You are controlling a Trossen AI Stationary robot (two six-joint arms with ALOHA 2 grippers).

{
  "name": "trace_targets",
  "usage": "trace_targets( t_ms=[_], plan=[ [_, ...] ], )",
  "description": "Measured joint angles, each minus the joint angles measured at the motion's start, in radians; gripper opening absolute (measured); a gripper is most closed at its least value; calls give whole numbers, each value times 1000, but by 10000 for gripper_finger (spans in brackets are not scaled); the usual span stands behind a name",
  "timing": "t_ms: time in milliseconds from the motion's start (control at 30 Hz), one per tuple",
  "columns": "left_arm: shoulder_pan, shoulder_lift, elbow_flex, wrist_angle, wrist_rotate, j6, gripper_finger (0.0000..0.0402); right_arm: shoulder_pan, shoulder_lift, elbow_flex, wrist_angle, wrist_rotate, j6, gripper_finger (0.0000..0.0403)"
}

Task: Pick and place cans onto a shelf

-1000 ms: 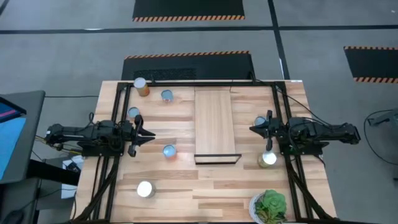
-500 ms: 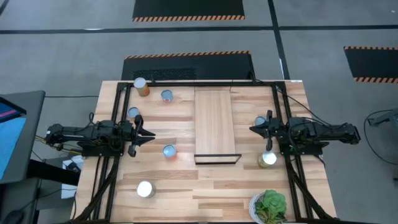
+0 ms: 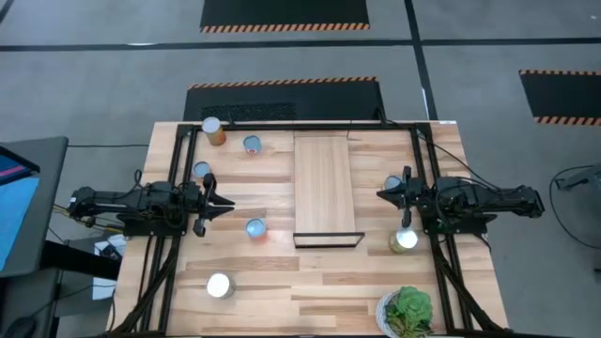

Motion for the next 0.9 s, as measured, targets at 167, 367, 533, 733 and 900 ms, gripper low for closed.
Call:
trace_targets(
  t_ms=[167,367,533,733,900],
  plan=[
    [0,0,0,0,0,0,57,0,0,0,0,0,0,28],
    [0,0,0,4,0,-34,57,0,0,0,0,0,0,28],
    [0,0,0,11,-1,-143,57,0,0,0,0,0,0,28],
    [0,0,0,3,1,-190,57,0,0,0,0,0,0,28],
    [0,0,0,3,1,-139,57,0,0,0,0,0,0,28]
  ],
)
